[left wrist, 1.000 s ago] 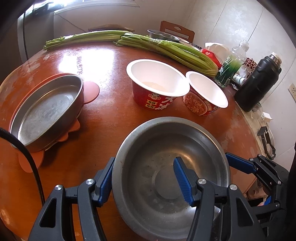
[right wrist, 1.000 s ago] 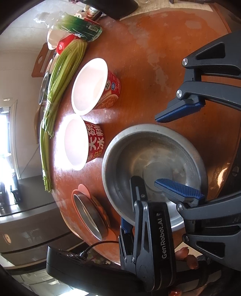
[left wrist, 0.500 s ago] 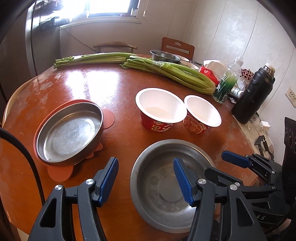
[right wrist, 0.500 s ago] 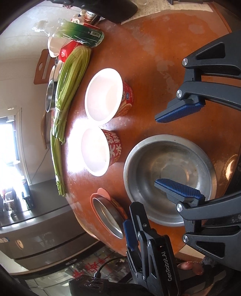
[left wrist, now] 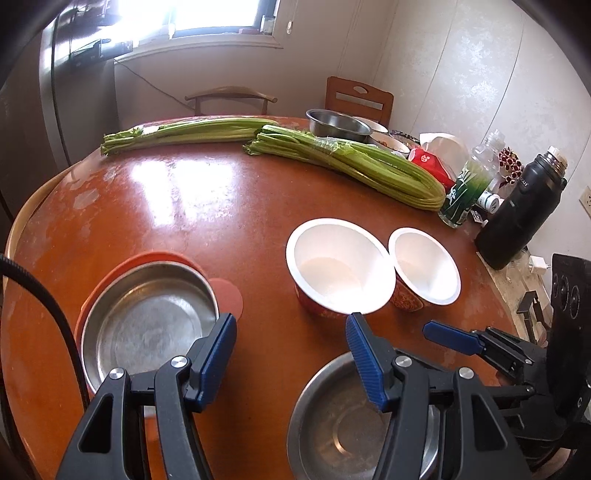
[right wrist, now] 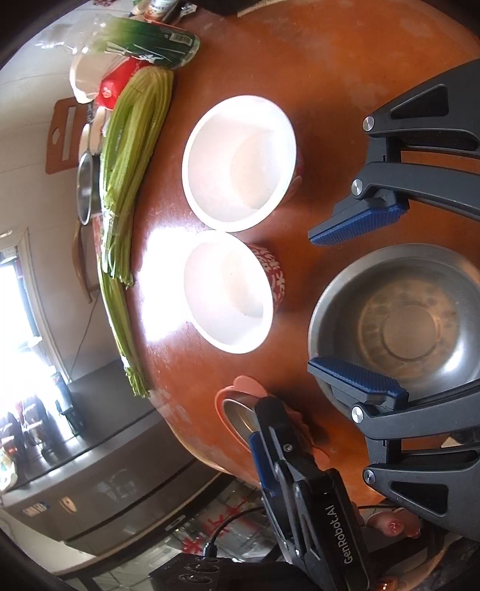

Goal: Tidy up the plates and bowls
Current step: 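Move the left gripper to the red-printed white bowl rim and close, then lift the red-printed bowl with the left gripper over the steel bowl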

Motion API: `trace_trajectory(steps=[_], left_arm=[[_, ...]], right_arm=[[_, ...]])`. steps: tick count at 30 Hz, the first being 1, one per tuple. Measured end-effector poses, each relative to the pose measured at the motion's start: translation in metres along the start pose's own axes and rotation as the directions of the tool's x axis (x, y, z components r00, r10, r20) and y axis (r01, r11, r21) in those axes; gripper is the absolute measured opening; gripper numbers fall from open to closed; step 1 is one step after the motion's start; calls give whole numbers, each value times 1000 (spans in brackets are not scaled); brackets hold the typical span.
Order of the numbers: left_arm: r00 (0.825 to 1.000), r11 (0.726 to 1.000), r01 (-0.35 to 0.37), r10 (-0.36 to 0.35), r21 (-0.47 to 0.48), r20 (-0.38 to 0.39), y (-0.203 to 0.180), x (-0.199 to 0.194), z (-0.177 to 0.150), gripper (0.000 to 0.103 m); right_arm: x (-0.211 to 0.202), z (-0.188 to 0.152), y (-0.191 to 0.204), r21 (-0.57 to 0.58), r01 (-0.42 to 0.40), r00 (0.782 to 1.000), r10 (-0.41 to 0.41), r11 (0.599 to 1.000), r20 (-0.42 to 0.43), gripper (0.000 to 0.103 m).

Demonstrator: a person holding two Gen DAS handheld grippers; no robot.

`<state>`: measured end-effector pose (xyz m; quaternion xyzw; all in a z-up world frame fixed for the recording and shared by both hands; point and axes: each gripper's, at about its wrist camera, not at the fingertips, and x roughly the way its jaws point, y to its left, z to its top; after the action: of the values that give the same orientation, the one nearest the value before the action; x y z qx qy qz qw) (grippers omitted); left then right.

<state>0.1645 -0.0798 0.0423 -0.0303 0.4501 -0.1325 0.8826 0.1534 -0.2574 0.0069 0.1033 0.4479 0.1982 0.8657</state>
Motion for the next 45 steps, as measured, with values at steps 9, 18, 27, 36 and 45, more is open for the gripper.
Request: trace_trajectory(steps=[9, 18, 27, 36, 45], left_arm=[[997, 1000, -8, 9, 22, -71, 5, 47, 50, 61], [988, 999, 36, -34, 7, -150, 1, 91, 66, 61], [971, 996, 88, -84, 9, -224, -1, 117, 60, 44], [970, 992, 126, -123, 2, -209, -2, 107, 58, 43], [981, 993, 122, -121, -6, -153, -1, 78, 53, 43]], right_arm=[[24, 22, -6, 54, -16, 999, 18, 998, -29, 66], [39, 35, -5, 57, 1, 999, 1, 998, -38, 66], [48, 39, -5, 50, 16, 999, -14, 999, -34, 66], [44, 38, 2, 17, 18, 1000, -18, 1000, -15, 66], [26, 36, 15, -20, 3, 1000, -3, 1000, 24, 66]])
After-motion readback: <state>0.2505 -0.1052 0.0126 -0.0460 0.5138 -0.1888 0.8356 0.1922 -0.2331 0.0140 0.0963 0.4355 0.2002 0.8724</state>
